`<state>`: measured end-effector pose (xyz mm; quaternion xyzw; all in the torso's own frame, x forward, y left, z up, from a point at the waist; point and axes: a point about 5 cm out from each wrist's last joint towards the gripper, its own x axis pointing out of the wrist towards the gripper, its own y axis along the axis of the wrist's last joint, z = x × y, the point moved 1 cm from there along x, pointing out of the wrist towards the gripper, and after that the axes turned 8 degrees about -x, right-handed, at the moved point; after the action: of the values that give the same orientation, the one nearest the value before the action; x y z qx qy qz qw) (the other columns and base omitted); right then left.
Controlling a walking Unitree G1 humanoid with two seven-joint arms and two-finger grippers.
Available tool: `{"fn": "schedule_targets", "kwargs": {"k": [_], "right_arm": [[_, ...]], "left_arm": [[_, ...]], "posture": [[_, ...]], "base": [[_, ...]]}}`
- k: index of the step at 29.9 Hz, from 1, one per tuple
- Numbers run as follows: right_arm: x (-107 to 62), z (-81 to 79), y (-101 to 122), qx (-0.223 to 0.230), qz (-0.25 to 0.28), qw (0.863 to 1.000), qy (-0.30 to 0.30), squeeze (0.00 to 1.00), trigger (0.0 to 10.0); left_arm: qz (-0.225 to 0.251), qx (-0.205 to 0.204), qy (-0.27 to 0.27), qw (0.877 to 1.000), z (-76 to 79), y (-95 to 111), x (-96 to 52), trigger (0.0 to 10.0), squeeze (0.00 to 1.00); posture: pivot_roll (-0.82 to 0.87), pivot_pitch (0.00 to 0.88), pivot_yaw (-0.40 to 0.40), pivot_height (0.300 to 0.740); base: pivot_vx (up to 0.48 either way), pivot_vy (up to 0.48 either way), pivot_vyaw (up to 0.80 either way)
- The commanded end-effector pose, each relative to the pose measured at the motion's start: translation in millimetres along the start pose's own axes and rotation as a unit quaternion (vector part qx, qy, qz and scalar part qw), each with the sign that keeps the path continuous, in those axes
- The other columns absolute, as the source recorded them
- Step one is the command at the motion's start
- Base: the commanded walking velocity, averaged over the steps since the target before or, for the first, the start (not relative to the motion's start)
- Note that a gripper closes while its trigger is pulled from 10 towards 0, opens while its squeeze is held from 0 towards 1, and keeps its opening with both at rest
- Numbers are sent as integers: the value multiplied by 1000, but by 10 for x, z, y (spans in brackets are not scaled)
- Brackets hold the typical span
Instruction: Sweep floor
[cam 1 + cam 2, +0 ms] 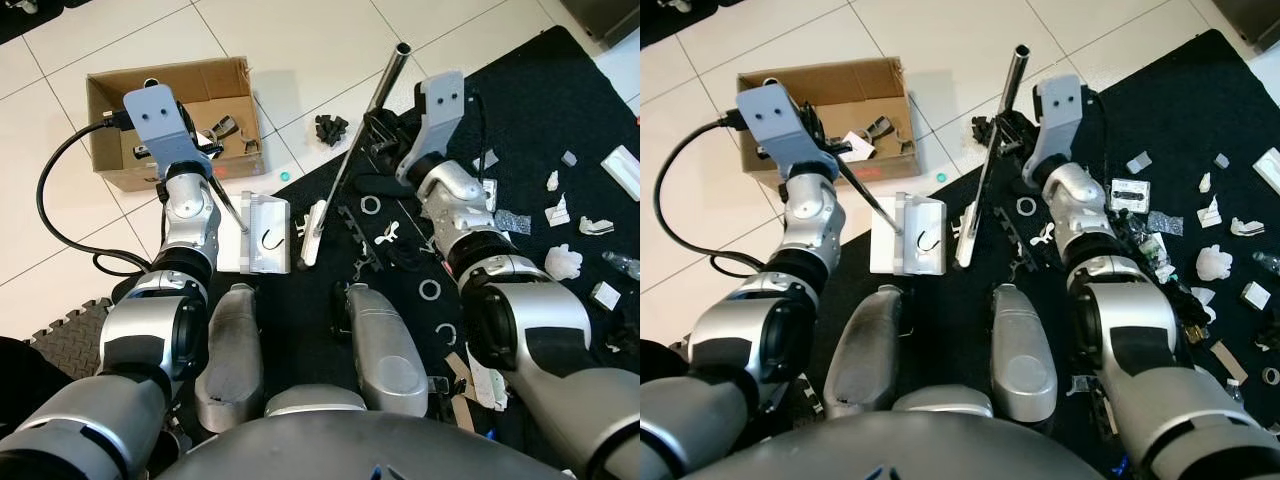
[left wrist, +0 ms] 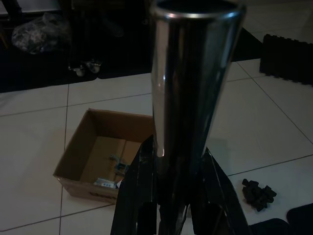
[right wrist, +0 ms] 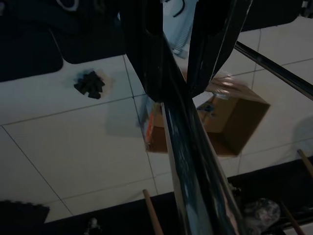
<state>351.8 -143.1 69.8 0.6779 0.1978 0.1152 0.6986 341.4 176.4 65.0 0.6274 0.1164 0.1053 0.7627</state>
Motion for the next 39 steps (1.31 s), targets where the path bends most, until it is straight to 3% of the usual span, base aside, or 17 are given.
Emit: {"fn": "schedule_targets", "kwargs": {"k": [1, 7, 9, 16, 20, 21, 23, 30, 35, 37, 39], "right_arm": [[-77, 47, -95, 0, -14, 1000, -8, 0, 10000], [-195, 216, -183, -12, -36, 998, -51, 0, 10000], [-196, 181, -205, -20, -39, 998, -45, 0, 10000], [-103, -153, -263, -31, -40, 998, 26, 0, 10000], [-78, -592, -437, -34, -63, 992, 106, 0, 10000], [-78, -592, -437, -34, -63, 992, 106, 0, 10000], [-111, -763, -541, -32, -78, 987, 139, 0, 10000], [-155, -871, -617, -27, -88, 982, 165, 0, 10000], [-172, -1135, -666, -22, -90, 971, 220, 0, 10000], [-165, -1166, -660, -21, -89, 970, 226, 0, 10000], [-136, -1333, -626, -17, -81, 963, 258, 0, 10000]], "left_arm": [[-75, 19, 15, 997, -106, -319, -153, 10000, 0], [-76, 20, 14, 997, -104, -320, -151, 10000, 0], [-76, 20, 13, 997, -102, -319, -150, 10000, 0], [-78, 21, 13, 997, -105, -326, -153, 10000, 0], [-77, 19, 15, 997, -100, -327, -157, 10000, 0], [-77, 19, 15, 997, -100, -327, -157, 10000, 0], [-77, 19, 18, 997, -115, -330, -161, 10000, 0], [-77, 19, 22, 997, -149, -337, -166, 10000, 0], [-79, 18, 24, 996, -133, -339, -165, 10000, 0], [-78, 17, 23, 996, -127, -337, -163, 10000, 0], [-78, 16, 22, 997, -111, -333, -160, 10000, 0]], "posture": [[-30, 197, -27, 740], [-35, 201, -25, 740], [-36, 204, -24, 740], [-39, 207, -21, 740], [-28, 212, -30, 740], [-28, 212, -30, 740], [-25, 215, -32, 740], [-28, 215, -33, 740], [-35, 217, -33, 740], [-35, 217, -33, 740], [-35, 217, -33, 740]], "base": [[0, 0, 0], [0, 0, 0], [0, 0, 0], [0, 0, 0], [0, 0, 0], [0, 0, 0], [0, 0, 0], [0, 0, 0], [0, 0, 0], [0, 0, 0], [0, 0, 0]]}}
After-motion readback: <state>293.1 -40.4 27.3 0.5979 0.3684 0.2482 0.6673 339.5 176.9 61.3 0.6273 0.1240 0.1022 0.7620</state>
